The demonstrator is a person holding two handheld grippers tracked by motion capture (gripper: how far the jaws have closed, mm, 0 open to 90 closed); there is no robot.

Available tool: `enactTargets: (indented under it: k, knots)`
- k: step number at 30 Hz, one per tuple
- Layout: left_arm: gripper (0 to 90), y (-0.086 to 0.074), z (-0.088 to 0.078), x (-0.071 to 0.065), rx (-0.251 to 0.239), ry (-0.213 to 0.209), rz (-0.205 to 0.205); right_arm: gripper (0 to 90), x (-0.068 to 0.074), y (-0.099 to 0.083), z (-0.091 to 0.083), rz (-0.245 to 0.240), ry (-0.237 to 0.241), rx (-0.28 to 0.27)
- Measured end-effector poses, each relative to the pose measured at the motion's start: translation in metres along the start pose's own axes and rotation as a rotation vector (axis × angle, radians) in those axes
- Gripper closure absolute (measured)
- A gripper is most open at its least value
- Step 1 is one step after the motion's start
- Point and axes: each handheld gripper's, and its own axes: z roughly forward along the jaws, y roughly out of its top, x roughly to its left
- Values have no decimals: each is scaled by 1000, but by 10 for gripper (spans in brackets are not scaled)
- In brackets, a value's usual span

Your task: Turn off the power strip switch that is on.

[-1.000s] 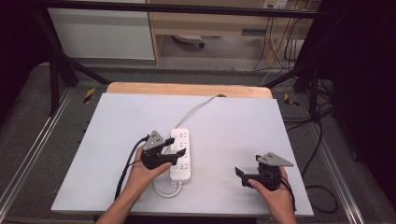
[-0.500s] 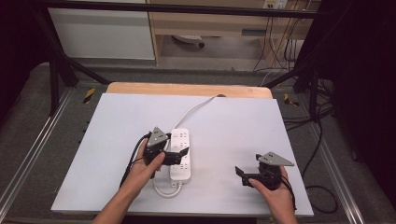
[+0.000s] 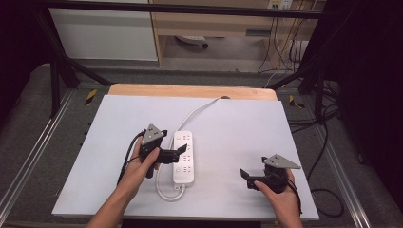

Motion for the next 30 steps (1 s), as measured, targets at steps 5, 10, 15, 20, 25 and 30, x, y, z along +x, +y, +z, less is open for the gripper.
enactTargets:
  k: [5,10,15,20,25,30]
  knots:
    - [55,2,-12,10,-7,21,-5,25,1,0,0,3,12,0]
    - [55,3,-27,20,-18,47,-10,26,2,0,1,-5,21,3]
    - [54,3,-42,28,-23,63,-12,28,2,0,1,-4,23,4]
    - [53,0,-59,38,-29,88,-38,29,1,0,1,-4,23,2]
    - [52,-4,-77,50,-38,113,-52,29,2,0,1,-9,30,-3]
    - [52,-8,-93,60,-45,141,-64,29,2,0,2,-10,29,1]
